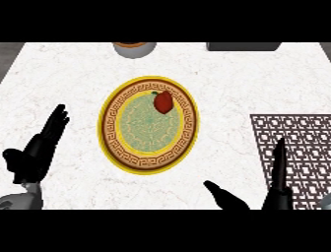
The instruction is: Pick the bell pepper from the placemat and place it in the plate
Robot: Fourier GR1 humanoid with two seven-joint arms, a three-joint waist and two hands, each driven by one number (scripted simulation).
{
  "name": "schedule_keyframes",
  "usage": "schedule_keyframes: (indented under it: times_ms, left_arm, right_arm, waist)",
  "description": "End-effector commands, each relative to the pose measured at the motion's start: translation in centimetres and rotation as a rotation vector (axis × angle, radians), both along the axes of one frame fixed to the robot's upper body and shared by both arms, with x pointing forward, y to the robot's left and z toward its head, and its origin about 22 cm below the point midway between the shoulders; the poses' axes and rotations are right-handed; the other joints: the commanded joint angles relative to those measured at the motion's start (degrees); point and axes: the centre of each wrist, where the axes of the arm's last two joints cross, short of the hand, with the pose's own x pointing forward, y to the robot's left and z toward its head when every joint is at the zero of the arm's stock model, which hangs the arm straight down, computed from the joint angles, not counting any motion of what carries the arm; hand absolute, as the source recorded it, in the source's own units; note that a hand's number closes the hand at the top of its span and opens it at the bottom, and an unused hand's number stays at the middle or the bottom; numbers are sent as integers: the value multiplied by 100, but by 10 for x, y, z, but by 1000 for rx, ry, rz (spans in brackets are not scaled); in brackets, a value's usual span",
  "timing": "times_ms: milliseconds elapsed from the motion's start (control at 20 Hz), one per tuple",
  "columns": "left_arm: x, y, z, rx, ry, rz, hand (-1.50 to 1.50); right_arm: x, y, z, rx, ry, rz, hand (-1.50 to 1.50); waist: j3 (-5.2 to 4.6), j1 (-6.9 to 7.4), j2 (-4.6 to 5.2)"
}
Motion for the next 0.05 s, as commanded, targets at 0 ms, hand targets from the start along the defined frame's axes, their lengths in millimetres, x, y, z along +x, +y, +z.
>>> schedule_keyframes:
  times_ms: [0]
  left_arm:
    - [-1, 1, -4, -4, 10, 0, 0]
  right_arm:
    - [0, -9, -1, 14, -43, -52, -150]
  waist:
    - [-2, -5, -1]
